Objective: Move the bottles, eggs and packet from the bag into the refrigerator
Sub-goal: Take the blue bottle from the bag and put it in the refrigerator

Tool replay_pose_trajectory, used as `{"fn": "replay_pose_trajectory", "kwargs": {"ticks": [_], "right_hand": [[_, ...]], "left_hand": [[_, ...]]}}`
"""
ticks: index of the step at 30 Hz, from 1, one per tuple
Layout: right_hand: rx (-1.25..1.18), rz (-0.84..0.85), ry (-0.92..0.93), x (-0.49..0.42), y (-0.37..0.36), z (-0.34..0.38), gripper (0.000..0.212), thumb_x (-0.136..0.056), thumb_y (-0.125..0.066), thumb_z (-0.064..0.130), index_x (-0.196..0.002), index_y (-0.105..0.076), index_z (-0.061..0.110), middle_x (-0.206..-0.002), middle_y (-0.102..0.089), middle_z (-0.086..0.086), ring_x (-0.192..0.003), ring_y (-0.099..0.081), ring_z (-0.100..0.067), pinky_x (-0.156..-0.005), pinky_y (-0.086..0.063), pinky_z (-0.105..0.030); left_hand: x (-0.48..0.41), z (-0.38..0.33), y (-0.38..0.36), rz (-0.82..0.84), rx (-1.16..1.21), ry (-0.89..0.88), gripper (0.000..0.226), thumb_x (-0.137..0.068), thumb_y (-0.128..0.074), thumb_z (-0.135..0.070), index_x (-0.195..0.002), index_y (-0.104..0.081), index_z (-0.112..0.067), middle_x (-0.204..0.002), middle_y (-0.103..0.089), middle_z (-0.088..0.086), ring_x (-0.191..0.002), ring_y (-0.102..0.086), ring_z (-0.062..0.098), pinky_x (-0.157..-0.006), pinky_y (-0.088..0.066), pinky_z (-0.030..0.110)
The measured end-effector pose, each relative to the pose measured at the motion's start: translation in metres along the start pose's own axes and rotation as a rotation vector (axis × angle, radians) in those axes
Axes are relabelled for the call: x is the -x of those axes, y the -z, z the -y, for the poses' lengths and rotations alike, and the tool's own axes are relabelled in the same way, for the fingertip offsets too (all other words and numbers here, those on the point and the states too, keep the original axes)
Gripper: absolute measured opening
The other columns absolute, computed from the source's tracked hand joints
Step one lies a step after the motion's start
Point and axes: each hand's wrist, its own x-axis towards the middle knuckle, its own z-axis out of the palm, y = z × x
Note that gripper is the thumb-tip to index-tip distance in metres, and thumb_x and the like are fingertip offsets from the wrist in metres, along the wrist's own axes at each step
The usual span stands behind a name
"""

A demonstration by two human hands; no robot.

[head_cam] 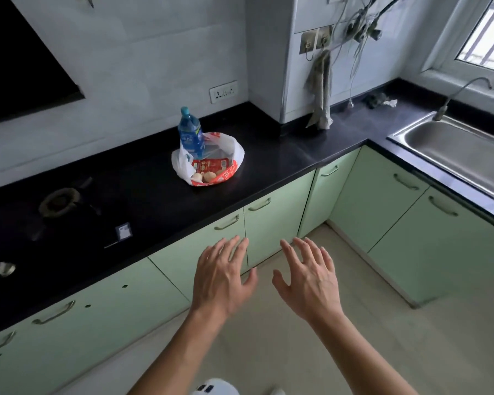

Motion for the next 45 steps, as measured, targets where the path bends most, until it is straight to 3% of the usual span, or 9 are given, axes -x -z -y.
{"fn": "replay_pose_trajectory", "kwargs": {"ticks": [12,27,36,45], "right_hand": [[-0.030,0.030,0.104,-0.123,-0.030,-0.003,0.066,-0.085,-0.046,0.058,-0.141,-0.051,0.024,-0.141,-0.056,-0.008,-0.134,-0.049,-0.031,-0.111,-0.038,-0.053],[-0.038,0.019,0.138,-0.353,-0.064,0.042,0.063,-0.082,-0.052,0.054,-0.136,-0.055,0.021,-0.137,-0.058,-0.008,-0.132,-0.050,-0.031,-0.111,-0.039,-0.052],[-0.057,0.113,0.205,-0.415,-0.088,0.047,0.062,-0.084,-0.049,0.055,-0.137,-0.053,0.023,-0.136,-0.058,-0.006,-0.133,-0.050,-0.030,-0.110,-0.039,-0.052],[-0.118,0.212,0.416,-0.487,-0.106,0.056,0.063,-0.087,-0.042,0.058,-0.137,-0.054,0.022,-0.139,-0.056,-0.007,-0.133,-0.048,-0.029,-0.109,-0.039,-0.051]], "left_hand": [[-0.099,0.027,-0.024,-0.005,-0.001,0.099,0.064,-0.084,-0.048,-0.051,-0.141,-0.051,-0.023,-0.141,-0.057,-0.003,-0.131,-0.051,0.021,-0.110,-0.042,0.043],[-0.295,0.138,-0.037,-0.013,0.031,0.124,0.064,-0.086,-0.046,-0.053,-0.139,-0.053,-0.019,-0.140,-0.058,0.001,-0.132,-0.050,0.019,-0.109,-0.042,0.042],[-0.336,0.163,-0.050,0.006,0.067,0.238,0.067,-0.085,-0.050,-0.054,-0.139,-0.053,-0.017,-0.139,-0.059,0.002,-0.129,-0.054,0.018,-0.106,-0.046,0.040],[-0.362,0.170,-0.043,-0.084,0.024,0.471,0.065,-0.084,-0.052,-0.052,-0.138,-0.054,-0.015,-0.132,-0.063,0.005,-0.119,-0.061,0.022,-0.097,-0.053,0.042]]}}
